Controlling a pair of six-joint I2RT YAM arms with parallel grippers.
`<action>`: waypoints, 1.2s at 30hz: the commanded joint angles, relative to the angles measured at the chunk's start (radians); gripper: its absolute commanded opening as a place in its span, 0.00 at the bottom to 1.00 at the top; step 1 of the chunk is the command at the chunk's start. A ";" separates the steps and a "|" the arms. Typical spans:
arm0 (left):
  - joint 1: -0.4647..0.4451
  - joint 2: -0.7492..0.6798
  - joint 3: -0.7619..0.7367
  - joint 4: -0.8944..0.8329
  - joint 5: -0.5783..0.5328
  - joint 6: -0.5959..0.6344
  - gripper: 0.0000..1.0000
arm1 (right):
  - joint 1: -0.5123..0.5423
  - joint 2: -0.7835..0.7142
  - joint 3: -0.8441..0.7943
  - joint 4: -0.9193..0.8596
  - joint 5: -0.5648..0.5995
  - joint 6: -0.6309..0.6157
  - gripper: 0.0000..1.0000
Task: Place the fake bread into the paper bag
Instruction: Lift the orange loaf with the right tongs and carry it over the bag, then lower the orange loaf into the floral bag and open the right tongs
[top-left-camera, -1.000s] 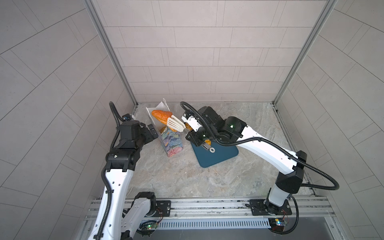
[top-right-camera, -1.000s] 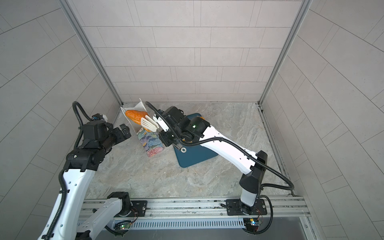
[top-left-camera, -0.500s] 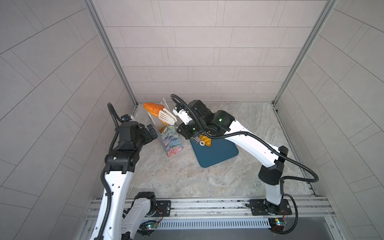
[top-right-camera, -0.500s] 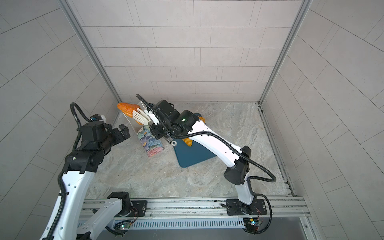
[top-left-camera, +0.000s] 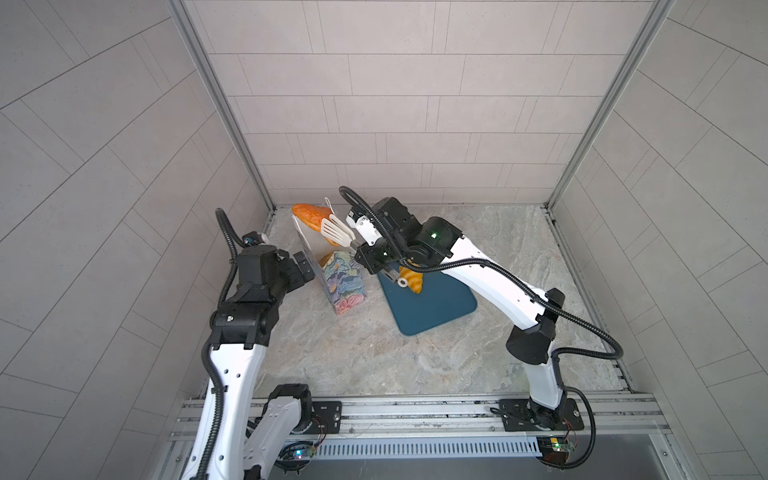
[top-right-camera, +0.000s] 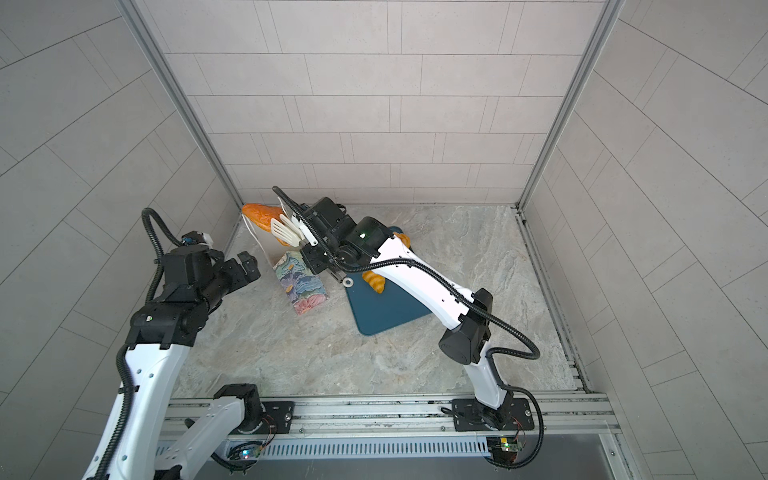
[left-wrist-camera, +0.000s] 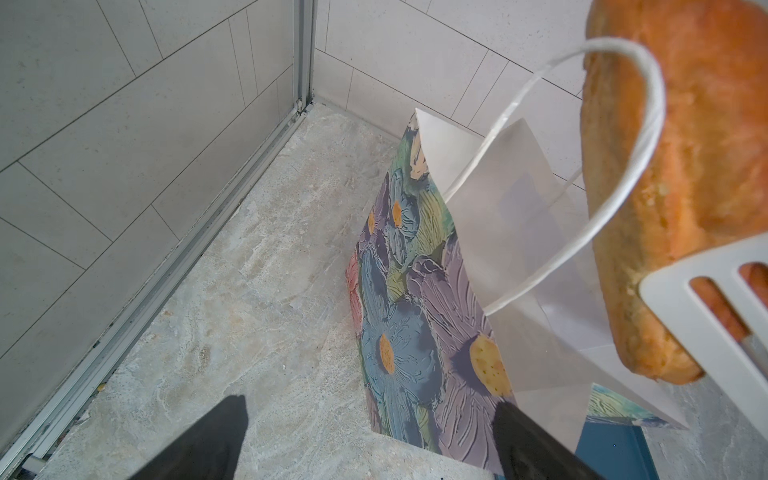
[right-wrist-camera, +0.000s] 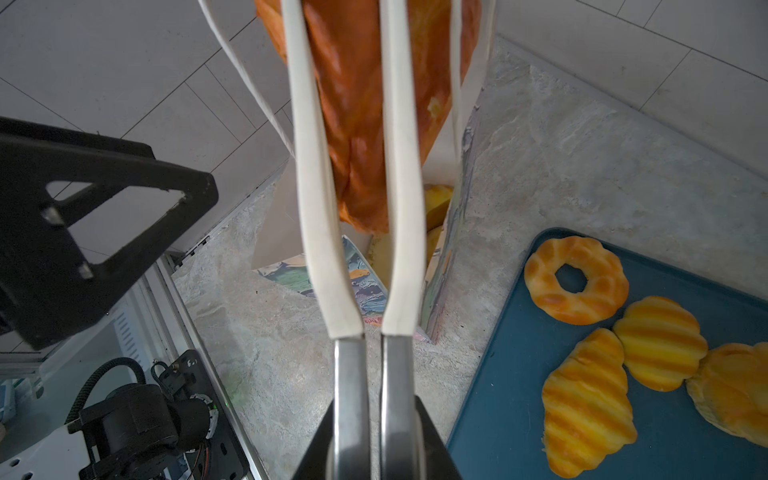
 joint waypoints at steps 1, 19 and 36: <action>0.010 -0.018 -0.009 -0.004 -0.001 0.005 1.00 | -0.005 0.012 0.036 0.020 0.008 -0.003 0.26; 0.013 -0.029 -0.015 -0.002 0.012 -0.006 1.00 | -0.003 0.076 0.141 -0.057 0.019 -0.002 0.43; 0.014 -0.033 -0.016 0.016 0.057 0.001 1.00 | 0.020 0.007 0.144 -0.098 0.087 -0.027 0.51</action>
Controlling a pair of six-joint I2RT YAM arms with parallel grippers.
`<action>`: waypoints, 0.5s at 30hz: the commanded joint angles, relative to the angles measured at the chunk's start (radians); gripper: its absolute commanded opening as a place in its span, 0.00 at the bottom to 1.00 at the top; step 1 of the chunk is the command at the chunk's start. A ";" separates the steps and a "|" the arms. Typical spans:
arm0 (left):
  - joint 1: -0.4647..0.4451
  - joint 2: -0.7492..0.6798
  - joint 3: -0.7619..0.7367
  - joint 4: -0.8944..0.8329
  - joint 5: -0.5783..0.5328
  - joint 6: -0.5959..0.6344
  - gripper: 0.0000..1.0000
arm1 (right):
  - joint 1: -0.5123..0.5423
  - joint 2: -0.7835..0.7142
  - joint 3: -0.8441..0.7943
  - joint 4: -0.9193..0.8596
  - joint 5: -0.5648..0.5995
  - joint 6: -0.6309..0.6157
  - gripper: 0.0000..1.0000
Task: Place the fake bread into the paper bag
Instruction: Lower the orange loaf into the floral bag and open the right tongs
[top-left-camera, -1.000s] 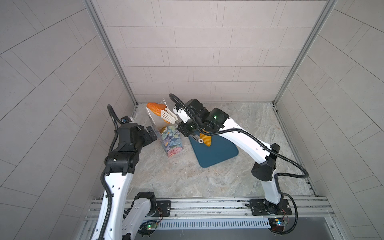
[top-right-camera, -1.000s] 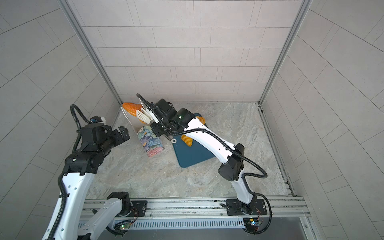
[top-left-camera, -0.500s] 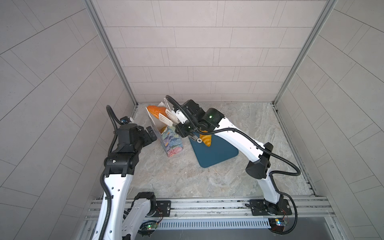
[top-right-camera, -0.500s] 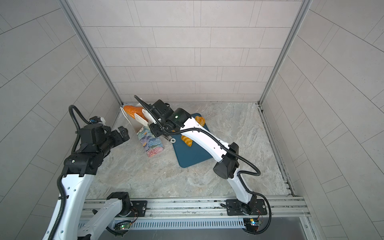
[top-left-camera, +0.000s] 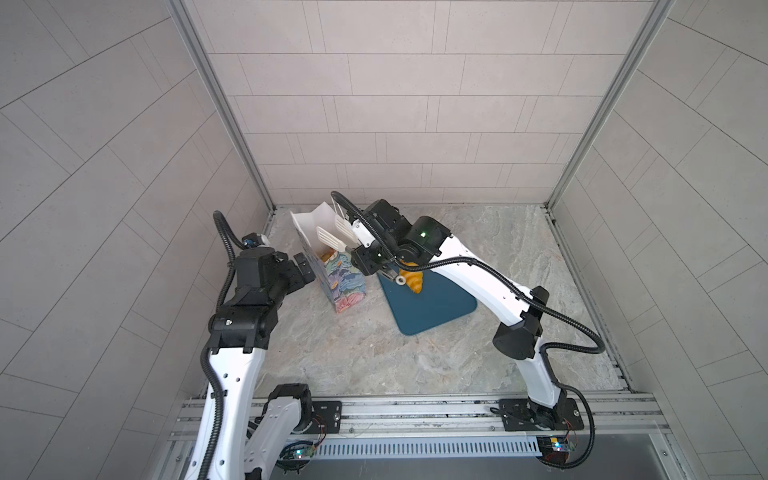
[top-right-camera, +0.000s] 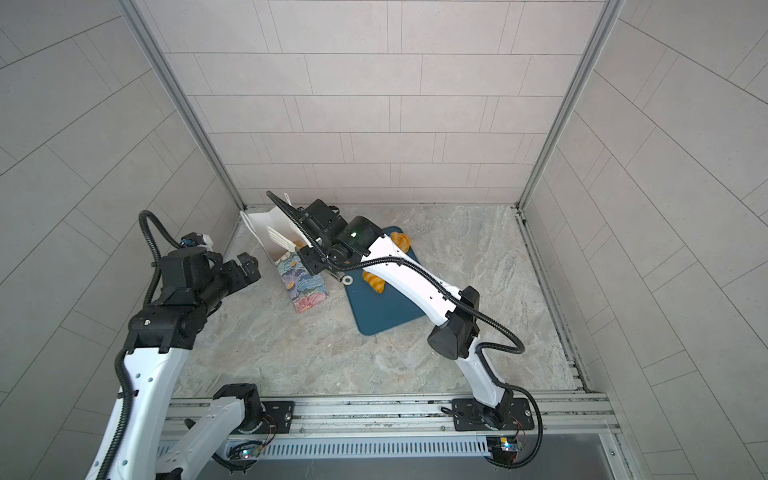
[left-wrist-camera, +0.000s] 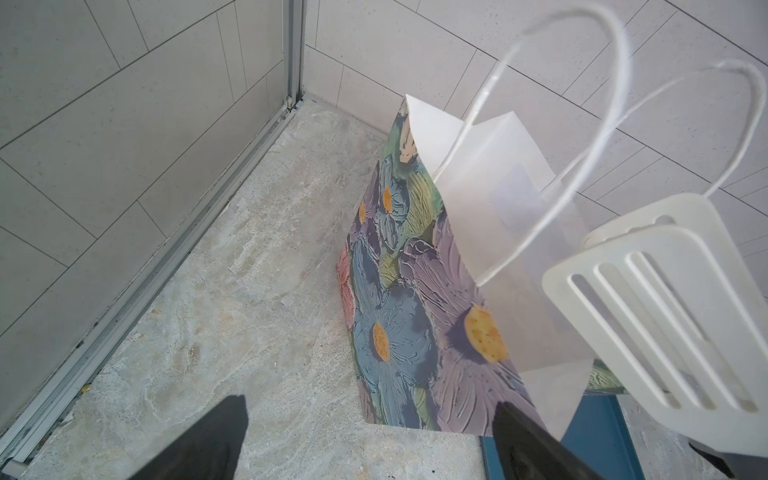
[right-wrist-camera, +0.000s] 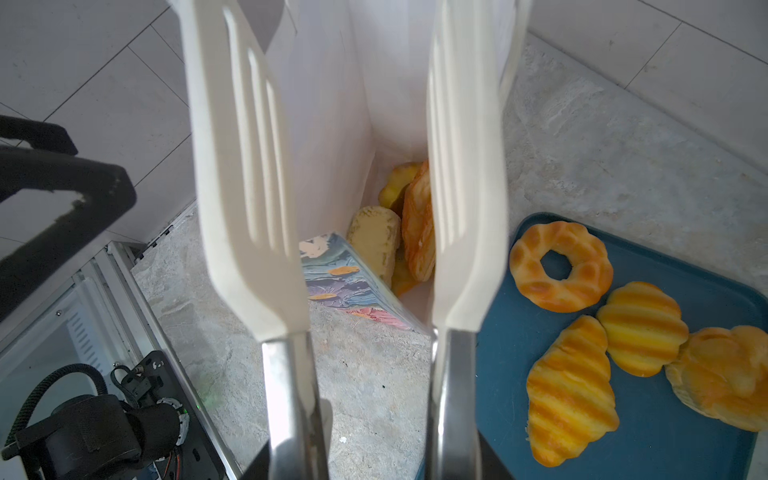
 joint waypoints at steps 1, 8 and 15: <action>0.006 -0.013 -0.005 0.014 0.017 0.006 1.00 | 0.011 -0.083 0.032 -0.014 0.033 -0.018 0.51; 0.004 -0.025 -0.006 0.012 0.023 0.015 1.00 | 0.011 -0.145 -0.015 -0.092 0.117 -0.025 0.50; 0.000 -0.021 -0.002 0.014 0.043 0.014 1.00 | 0.011 -0.262 -0.179 -0.049 0.189 -0.040 0.51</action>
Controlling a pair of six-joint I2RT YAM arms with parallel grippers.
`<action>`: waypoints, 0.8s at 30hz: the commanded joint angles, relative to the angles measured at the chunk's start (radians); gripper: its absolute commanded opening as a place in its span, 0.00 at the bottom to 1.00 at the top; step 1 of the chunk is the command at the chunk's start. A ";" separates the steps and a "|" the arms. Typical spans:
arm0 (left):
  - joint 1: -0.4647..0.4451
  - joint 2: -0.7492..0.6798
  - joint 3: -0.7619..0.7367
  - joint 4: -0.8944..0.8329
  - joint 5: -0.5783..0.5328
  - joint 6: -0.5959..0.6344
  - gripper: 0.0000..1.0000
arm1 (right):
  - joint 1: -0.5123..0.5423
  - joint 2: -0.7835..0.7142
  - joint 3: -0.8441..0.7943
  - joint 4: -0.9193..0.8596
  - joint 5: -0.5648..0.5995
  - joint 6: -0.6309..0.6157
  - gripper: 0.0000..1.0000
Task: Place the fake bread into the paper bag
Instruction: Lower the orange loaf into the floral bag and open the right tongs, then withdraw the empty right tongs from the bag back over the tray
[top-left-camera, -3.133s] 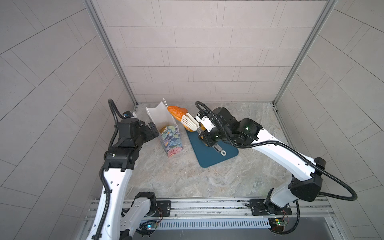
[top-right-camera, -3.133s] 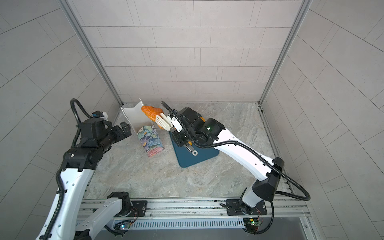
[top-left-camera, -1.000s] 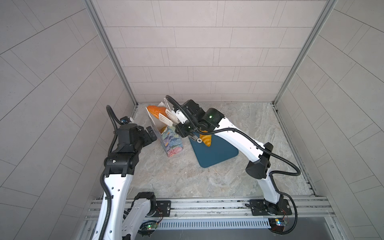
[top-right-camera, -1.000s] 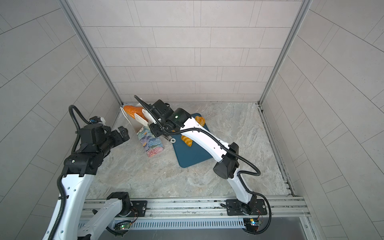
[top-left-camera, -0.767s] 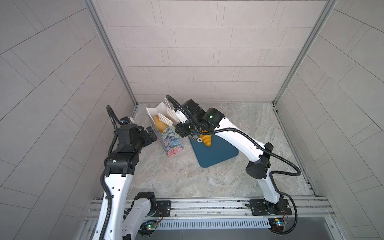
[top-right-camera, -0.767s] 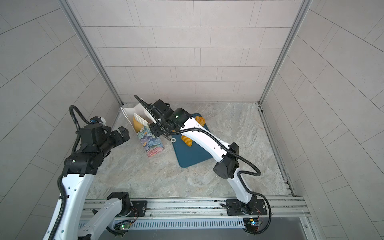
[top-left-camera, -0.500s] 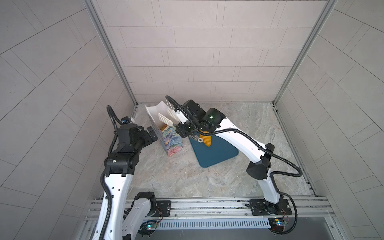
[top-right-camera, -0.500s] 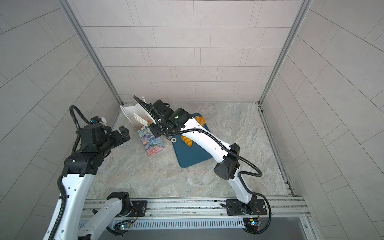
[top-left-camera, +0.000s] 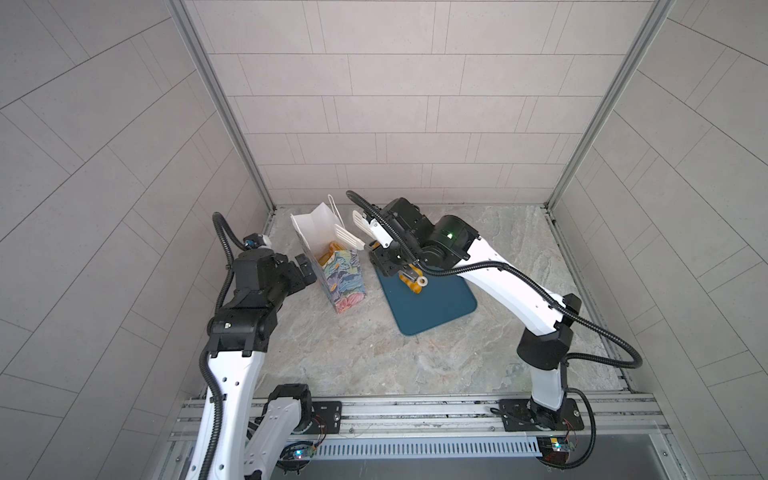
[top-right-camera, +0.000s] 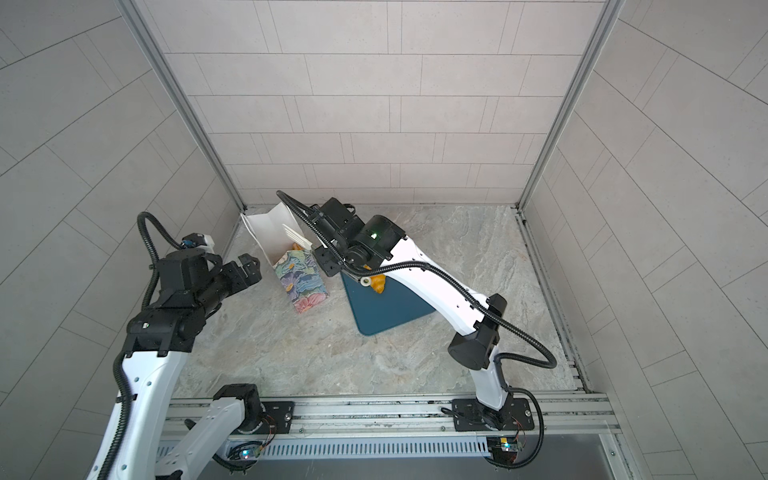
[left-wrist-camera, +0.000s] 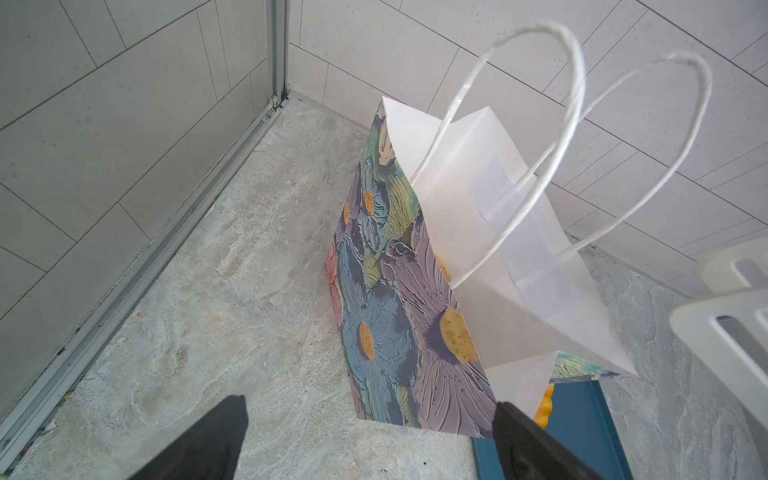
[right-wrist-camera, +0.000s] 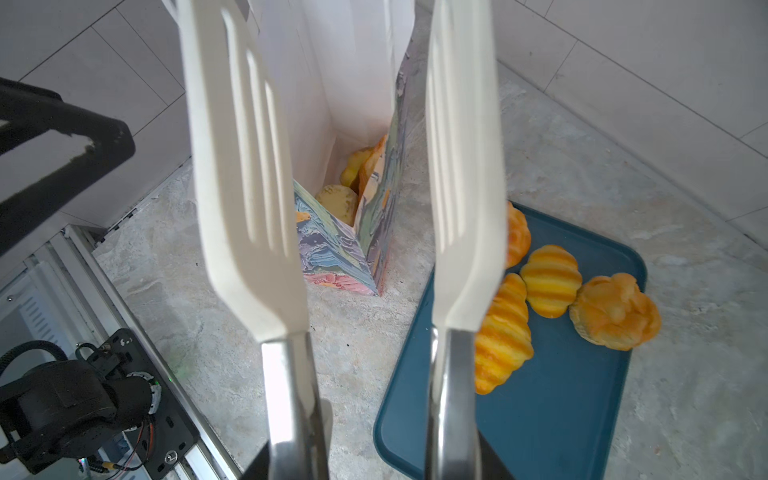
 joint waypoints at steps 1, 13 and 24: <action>0.000 -0.007 -0.002 0.014 0.011 0.007 1.00 | 0.004 -0.082 -0.049 0.023 0.080 -0.014 0.51; -0.037 -0.005 -0.013 0.042 0.002 -0.007 1.00 | -0.011 -0.250 -0.342 0.038 0.200 0.037 0.51; -0.086 0.004 -0.013 0.055 -0.044 -0.004 1.00 | -0.035 -0.322 -0.569 0.038 0.262 0.118 0.52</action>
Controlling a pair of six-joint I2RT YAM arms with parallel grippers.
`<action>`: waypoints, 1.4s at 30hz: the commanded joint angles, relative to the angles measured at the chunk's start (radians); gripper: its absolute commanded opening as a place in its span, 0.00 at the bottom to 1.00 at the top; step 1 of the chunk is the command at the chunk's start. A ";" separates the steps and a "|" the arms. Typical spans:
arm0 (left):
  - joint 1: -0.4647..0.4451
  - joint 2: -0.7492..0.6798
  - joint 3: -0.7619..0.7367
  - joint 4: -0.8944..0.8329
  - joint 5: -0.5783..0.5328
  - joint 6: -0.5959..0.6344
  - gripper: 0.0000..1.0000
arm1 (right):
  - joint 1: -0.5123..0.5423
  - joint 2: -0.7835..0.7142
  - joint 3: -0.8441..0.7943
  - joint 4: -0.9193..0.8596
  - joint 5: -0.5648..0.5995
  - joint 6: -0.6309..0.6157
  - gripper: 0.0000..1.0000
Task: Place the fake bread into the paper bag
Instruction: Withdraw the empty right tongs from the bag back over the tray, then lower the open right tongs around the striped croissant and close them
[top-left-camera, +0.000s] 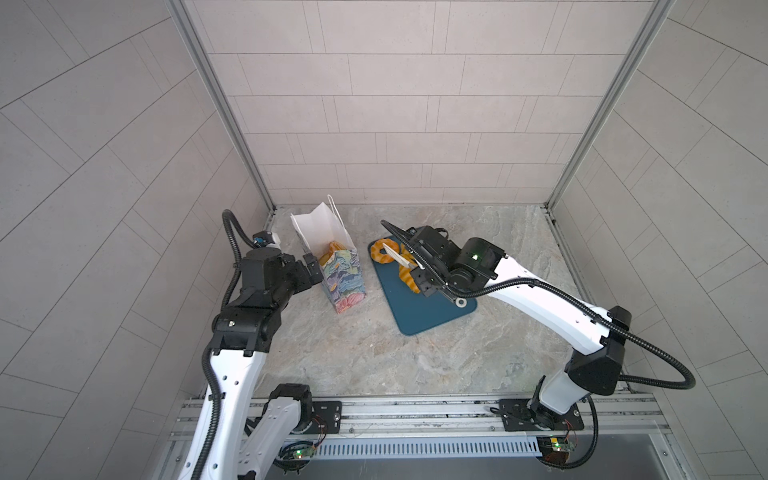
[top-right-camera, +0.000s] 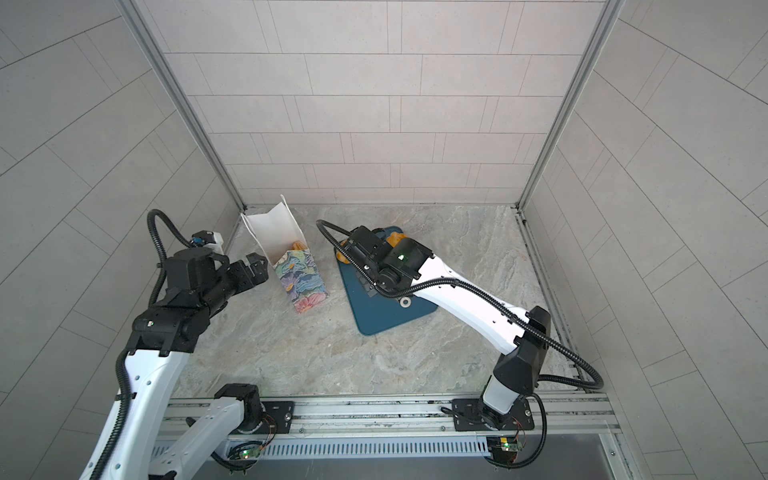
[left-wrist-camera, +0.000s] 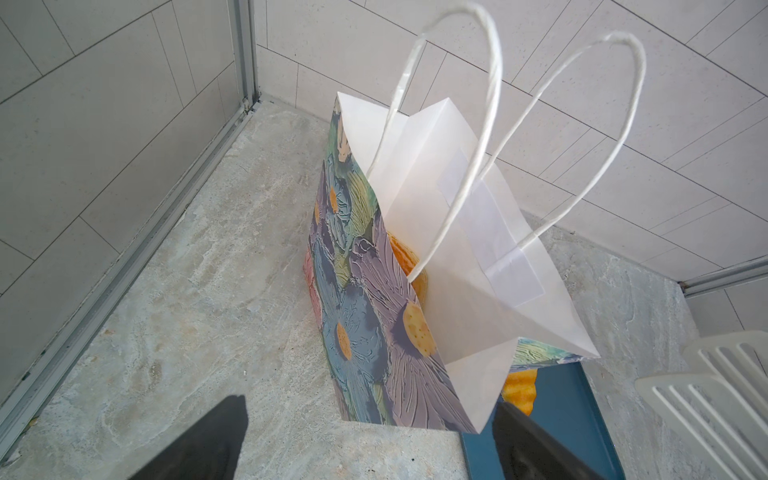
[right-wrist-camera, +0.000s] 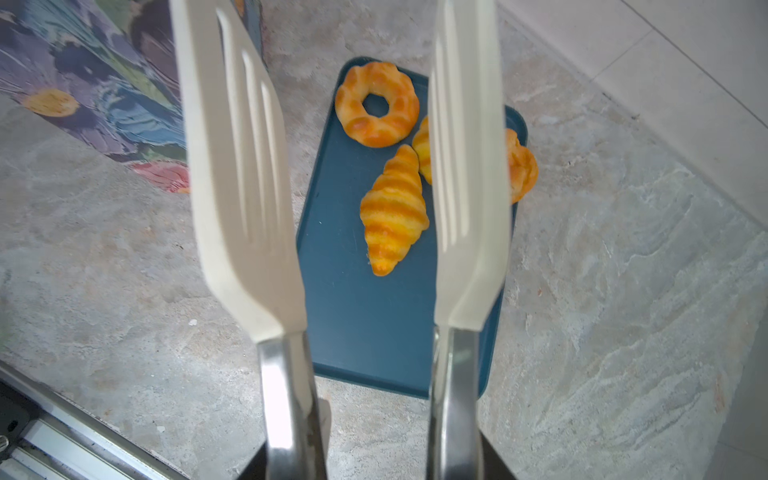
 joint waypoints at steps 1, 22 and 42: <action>-0.011 -0.003 -0.006 0.021 -0.030 -0.003 1.00 | -0.007 -0.035 -0.041 0.009 0.051 0.047 0.52; -0.023 -0.028 -0.024 0.032 -0.061 0.004 1.00 | -0.055 0.147 -0.183 0.007 -0.006 0.147 0.54; -0.023 -0.032 -0.035 0.029 -0.074 0.017 1.00 | -0.094 0.267 -0.220 0.081 -0.044 0.194 0.58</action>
